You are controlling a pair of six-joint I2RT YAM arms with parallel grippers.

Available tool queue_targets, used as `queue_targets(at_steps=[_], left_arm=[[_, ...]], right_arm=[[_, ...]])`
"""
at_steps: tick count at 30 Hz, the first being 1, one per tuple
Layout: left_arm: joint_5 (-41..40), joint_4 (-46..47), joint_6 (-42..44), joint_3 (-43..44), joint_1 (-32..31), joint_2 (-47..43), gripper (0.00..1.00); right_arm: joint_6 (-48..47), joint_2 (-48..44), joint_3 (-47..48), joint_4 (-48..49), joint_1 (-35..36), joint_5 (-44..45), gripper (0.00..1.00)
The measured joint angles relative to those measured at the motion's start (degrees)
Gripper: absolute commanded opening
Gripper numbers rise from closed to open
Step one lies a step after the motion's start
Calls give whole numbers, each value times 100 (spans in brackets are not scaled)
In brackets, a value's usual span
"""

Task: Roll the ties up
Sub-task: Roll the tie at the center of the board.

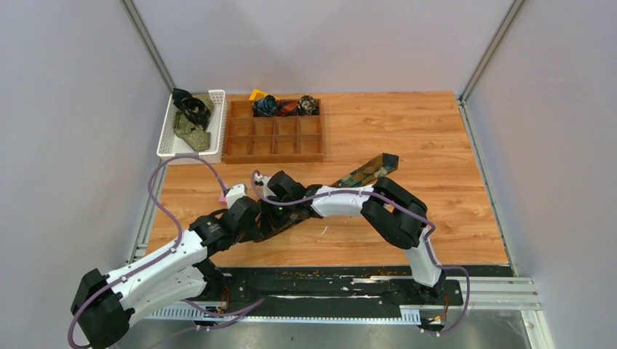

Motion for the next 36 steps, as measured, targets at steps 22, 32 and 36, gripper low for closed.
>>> queue_targets(at_steps=[22,32,36], left_arm=[[125,1097,103,380,0,1596,0],[278,1513,90,487,0,1958,19],[339,1600,81,509,0,2020,35]], right_arm=[[-15,-605,-887,127,-466,-127,5],[-116,-1519,-1427,-7,-599,157,5],[-118,-1589,-1661,-15,-621,219,5]])
